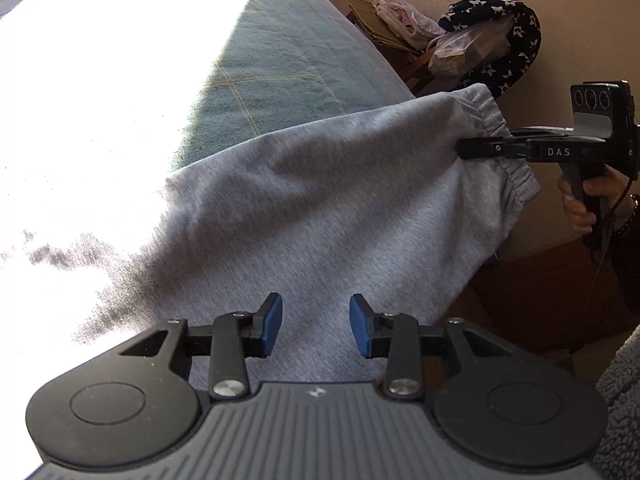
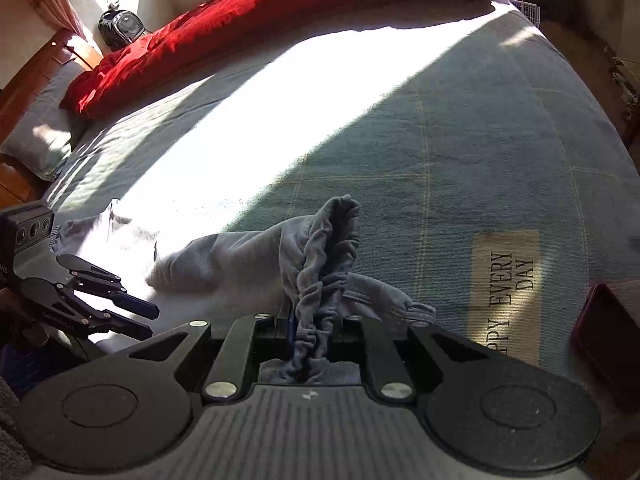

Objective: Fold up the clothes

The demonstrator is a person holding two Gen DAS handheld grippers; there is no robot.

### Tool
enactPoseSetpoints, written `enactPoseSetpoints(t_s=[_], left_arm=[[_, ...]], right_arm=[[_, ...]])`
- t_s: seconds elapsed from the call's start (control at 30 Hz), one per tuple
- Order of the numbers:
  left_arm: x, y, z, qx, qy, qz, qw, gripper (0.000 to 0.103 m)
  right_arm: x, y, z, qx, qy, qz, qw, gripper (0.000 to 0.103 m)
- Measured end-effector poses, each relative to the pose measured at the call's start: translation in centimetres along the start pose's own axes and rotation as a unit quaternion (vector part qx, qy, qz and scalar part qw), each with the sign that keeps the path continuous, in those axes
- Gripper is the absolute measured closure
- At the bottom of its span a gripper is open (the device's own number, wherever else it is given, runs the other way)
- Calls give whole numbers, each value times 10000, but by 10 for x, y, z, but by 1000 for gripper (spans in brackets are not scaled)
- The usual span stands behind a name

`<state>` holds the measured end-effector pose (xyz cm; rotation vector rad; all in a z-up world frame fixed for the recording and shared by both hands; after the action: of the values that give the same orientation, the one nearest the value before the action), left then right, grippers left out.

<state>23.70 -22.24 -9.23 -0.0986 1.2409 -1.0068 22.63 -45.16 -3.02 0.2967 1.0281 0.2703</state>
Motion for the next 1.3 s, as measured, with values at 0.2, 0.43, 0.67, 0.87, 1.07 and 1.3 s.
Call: enactPoseSetpoints(t_s=[0.2, 0.43, 0.67, 0.87, 1.07, 1.3], left_arm=[[6, 0, -2, -28, 56, 21, 10000, 67], [11, 4, -5, -14, 177, 124, 9998, 67], [17, -1, 1, 82, 154, 75, 9998, 67], [26, -6, 3, 175, 188, 105, 9996, 67], [29, -2, -3, 609, 305, 482, 9965, 67], [35, -4, 17, 1290, 35, 830, 9882, 67]], right_arm=[[41, -29, -32, 442, 343, -52, 9984, 88], [71, -56, -61, 883, 589, -323, 9938, 77], [46, -52, -36, 615, -129, -286, 9976, 84], [61, -70, -45, 483, 176, -805, 9954, 70], [46, -82, -41, 593, -137, -1174, 9912, 51], [38, -47, -14, 1, -352, -709, 9969, 52]])
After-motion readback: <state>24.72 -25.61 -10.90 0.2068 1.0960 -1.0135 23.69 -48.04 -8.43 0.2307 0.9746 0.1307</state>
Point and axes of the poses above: each gripper's, at about its wrist camera, not at the fingertips, and x roughly the way its jaws point, y to its left, z to its top, the point moved 9 cm from there along x, roughly the way its jaws point, and after that the axes turned 4 degrees about -y, right-handed, at the moved point
